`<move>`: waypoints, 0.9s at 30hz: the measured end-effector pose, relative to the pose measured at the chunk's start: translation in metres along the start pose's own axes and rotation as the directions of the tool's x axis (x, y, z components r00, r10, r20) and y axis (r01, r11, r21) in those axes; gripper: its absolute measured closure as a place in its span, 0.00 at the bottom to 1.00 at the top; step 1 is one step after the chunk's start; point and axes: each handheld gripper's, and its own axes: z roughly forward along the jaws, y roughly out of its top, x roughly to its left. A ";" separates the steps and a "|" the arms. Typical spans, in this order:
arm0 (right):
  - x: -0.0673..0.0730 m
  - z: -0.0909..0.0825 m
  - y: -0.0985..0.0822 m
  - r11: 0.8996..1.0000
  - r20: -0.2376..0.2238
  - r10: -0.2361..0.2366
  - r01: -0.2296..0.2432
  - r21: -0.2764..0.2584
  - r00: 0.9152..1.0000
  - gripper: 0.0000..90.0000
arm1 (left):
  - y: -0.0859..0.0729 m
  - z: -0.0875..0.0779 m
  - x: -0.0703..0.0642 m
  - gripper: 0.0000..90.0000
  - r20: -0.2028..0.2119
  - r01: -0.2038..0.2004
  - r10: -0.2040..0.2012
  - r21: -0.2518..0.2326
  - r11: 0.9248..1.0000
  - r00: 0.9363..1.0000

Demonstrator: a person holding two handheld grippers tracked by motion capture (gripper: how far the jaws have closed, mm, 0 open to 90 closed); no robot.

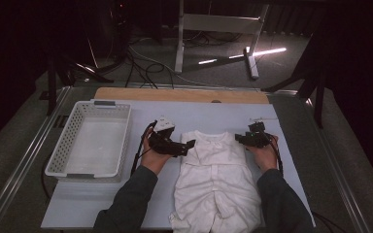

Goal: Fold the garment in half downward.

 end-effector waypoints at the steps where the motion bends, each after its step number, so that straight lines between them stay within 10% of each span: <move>1: 0.000 0.001 0.000 1.000 0.001 -0.006 0.006 0.010 1.000 0.52 | 0.000 0.000 0.000 0.00 -0.001 0.000 0.000 0.000 1.000 1.000; 13: 0.008 0.007 -0.003 0.998 -0.032 0.040 -0.039 0.046 0.999 0.93 | 0.001 -0.002 0.005 0.00 -0.042 0.019 -0.020 -0.033 0.999 0.999; 27: 0.019 -0.021 -0.004 0.996 -0.104 -0.086 0.083 -0.041 0.991 0.96 | -0.003 0.006 0.014 0.00 -0.045 0.010 -0.012 -0.035 0.999 0.999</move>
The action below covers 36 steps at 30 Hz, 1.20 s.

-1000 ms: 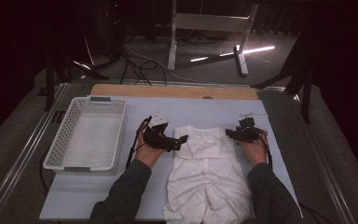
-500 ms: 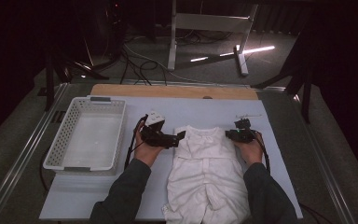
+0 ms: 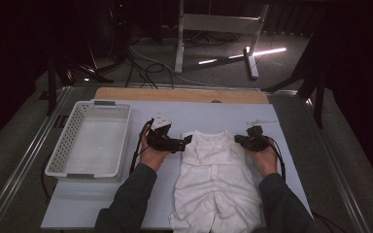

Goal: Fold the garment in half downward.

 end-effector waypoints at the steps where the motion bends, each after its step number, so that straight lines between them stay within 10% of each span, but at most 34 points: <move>1: 0.003 -0.007 -0.001 1.000 -0.018 -0.022 0.022 -0.018 1.000 0.95 | -0.001 0.002 0.002 0.00 0.001 0.000 0.000 0.001 1.000 1.000; 6: 0.009 -0.015 -0.002 0.998 -0.035 -0.044 0.042 -0.037 0.998 0.95 | -0.005 0.009 0.004 0.01 -0.009 -0.029 0.029 0.008 1.000 1.000; 20: 0.018 -0.033 -0.009 0.996 -0.076 -0.073 0.068 -0.063 0.994 0.95 | -0.012 0.038 0.016 0.08 -0.066 0.051 -0.044 0.114 0.992 0.997; 36: 0.022 -0.034 -0.009 0.994 -0.100 -0.090 0.083 -0.073 0.991 0.95 | -0.019 0.058 0.017 0.37 -0.179 0.091 -0.058 0.181 0.979 0.982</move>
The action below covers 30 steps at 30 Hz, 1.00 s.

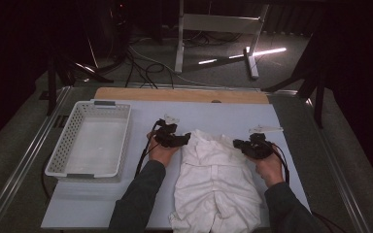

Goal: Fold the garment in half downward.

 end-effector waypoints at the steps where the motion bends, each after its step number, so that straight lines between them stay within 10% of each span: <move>1: 0.000 0.000 0.000 1.000 -0.002 -0.001 0.001 -0.001 1.000 0.95 | 0.000 0.001 0.000 0.38 0.002 0.000 0.000 0.002 1.000 1.000; 30: 0.002 -0.001 0.000 1.000 -0.023 -0.021 0.021 0.004 1.000 0.95 | -0.006 0.020 -0.001 0.56 -0.036 0.000 0.002 0.078 0.997 0.999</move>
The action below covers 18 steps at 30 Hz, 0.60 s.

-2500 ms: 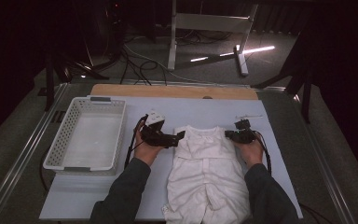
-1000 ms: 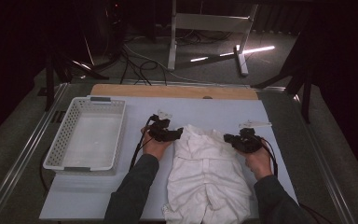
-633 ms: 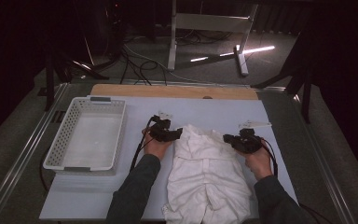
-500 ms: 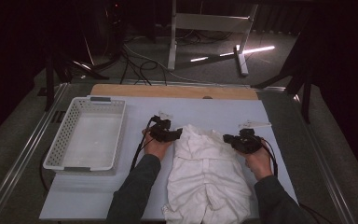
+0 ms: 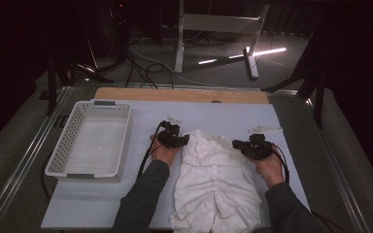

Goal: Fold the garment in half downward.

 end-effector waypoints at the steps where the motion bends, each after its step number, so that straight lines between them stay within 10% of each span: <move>1: 0.000 0.000 0.000 1.000 0.001 -0.001 0.001 -0.001 1.000 0.95 | -0.001 0.001 0.000 0.57 0.005 -0.002 0.002 0.008 1.000 1.000; 6: 0.000 0.000 0.000 1.000 -0.002 0.000 0.000 -0.002 1.000 0.95 | -0.001 0.002 -0.002 0.63 0.032 0.006 -0.006 0.013 1.000 0.999; 12: 0.001 0.002 0.001 1.000 0.003 0.001 -0.001 -0.006 1.000 0.95 | -0.001 0.002 -0.005 0.94 0.098 0.019 -0.021 0.019 1.000 0.995; 18: -0.004 0.002 0.003 1.000 0.028 -0.003 0.003 -0.008 1.000 0.95 | 0.006 -0.009 -0.002 0.97 0.123 0.027 -0.025 -0.022 0.999 0.992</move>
